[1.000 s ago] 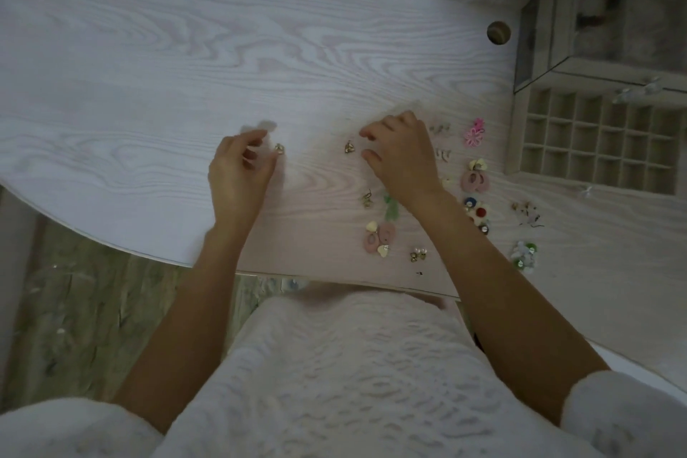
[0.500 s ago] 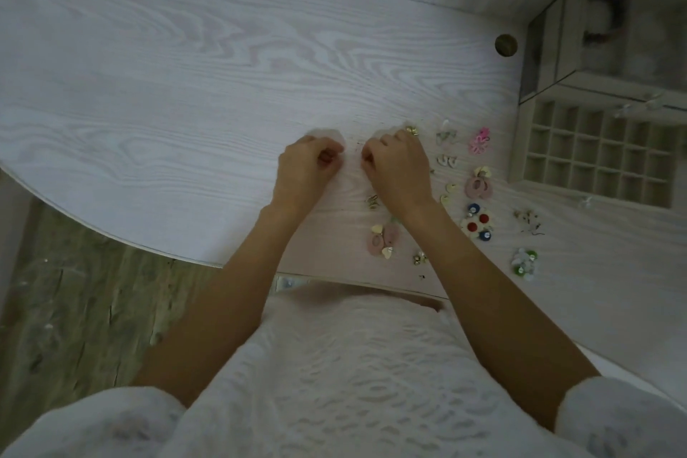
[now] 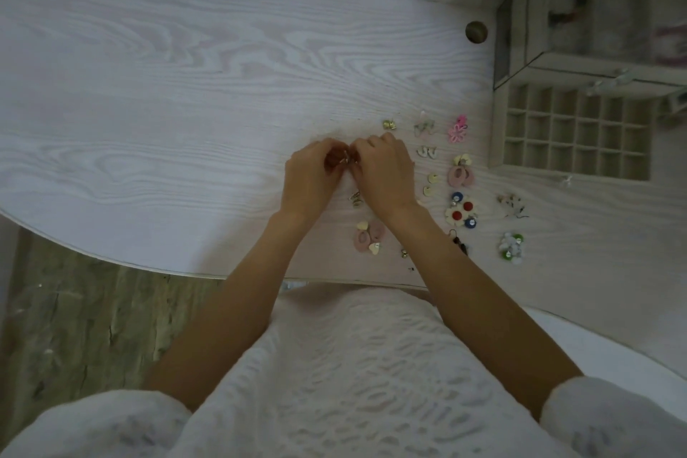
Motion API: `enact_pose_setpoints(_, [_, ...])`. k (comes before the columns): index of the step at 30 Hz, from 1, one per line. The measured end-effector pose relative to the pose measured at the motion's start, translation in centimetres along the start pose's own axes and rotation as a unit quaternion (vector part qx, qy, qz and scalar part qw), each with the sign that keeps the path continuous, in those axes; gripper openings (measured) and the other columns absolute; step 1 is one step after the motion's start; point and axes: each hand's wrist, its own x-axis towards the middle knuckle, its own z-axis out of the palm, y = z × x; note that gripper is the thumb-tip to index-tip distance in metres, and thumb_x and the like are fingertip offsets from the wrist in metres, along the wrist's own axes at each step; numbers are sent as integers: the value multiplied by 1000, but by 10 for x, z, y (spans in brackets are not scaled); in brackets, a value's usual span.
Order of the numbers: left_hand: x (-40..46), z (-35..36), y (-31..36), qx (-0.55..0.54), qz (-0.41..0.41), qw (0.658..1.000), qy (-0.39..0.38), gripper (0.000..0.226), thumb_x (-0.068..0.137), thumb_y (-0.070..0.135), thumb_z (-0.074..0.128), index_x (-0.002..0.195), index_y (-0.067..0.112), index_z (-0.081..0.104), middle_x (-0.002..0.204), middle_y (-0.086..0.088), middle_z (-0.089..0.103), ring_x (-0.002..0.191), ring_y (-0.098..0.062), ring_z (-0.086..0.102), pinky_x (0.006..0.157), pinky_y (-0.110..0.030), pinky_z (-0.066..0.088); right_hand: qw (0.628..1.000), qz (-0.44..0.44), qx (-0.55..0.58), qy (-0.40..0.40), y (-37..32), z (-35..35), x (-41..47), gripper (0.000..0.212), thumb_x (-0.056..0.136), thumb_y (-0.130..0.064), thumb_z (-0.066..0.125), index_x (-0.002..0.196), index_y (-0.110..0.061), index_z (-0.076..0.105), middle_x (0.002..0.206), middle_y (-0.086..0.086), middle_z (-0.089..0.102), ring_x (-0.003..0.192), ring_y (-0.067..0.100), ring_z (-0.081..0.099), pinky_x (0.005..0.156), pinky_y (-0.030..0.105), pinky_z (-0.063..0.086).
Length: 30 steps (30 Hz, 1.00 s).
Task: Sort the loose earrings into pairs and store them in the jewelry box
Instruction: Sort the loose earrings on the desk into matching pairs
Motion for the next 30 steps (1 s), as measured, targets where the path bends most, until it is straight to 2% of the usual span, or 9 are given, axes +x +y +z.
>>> enact_pose_setpoints(4, [-1, -3, 0, -12, -9, 1000, 5, 21, 76, 6, 68, 95, 13, 68, 89, -2, 71, 80, -14, 65, 79, -34, 54, 1000, -4, 15, 10, -4, 2, 2, 7, 82, -6, 62, 87, -8, 66, 80, 10, 67, 80, 30, 56, 68, 34, 38])
enact_pose_setpoints(7, [-3, -4, 0, -14, -16, 1000, 14, 23, 76, 6, 68, 98, 11, 67, 88, -2, 70, 79, -12, 64, 78, -30, 53, 999, 0, 39, 27, -3, 4, -2, 14, 80, -3, 63, 91, -9, 68, 82, 8, 69, 80, 28, 58, 69, 34, 41])
enact_pose_setpoints(10, [-6, -6, -3, 6, -34, 999, 20, 23, 77, 15, 71, 99, 14, 65, 88, 1, 65, 73, -8, 58, 72, -19, 45, 998, 24, 19, 46, 3, 4, -6, 19, 75, 0, 66, 91, -10, 69, 82, 6, 70, 81, 28, 58, 70, 33, 43])
enact_pose_setpoints(13, [-9, -8, -6, 16, -49, 999, 17, 17, 77, 22, 72, 93, 17, 66, 85, 4, 63, 70, -7, 55, 69, -15, 41, 999, 28, -3, 31, 6, 3, -7, 12, 77, -3, 65, 87, -9, 68, 80, 7, 69, 80, 29, 57, 71, 34, 42])
enact_pose_setpoints(17, [-10, -6, -5, 34, -43, 998, 21, 8, 79, 23, 69, 87, 22, 69, 83, 4, 67, 75, -11, 59, 72, -25, 47, 999, 29, 15, -16, 4, 0, -4, 14, 87, -7, 55, 94, -9, 67, 89, 9, 69, 89, 28, 55, 78, 33, 35])
enact_pose_setpoints(22, [-8, -5, -3, 55, -46, 997, 7, 12, 81, 24, 67, 92, 23, 70, 88, 6, 70, 81, -10, 62, 75, -24, 47, 992, 62, 101, -40, 2, -7, -6, 22, 90, -13, 53, 108, -11, 66, 100, 9, 70, 97, 26, 54, 83, 30, 36])
enact_pose_setpoints(26, [-15, -22, 12, 65, -32, 997, -17, 13, 85, 24, 63, 96, 21, 70, 91, 4, 71, 79, -10, 62, 76, -30, 51, 988, 40, 148, -15, 14, -29, -25, 22, 89, -12, 56, 109, -13, 66, 96, 3, 70, 92, 21, 53, 78, 25, 35])
enact_pose_setpoints(30, [-31, -47, 50, 61, 62, 996, -25, 13, 88, 24, 60, 96, 22, 70, 86, 6, 70, 73, -6, 60, 67, -28, 51, 990, 3, 134, 37, 45, -65, -60, 17, 87, -13, 59, 102, -14, 67, 91, 0, 69, 87, 19, 55, 78, 22, 31])
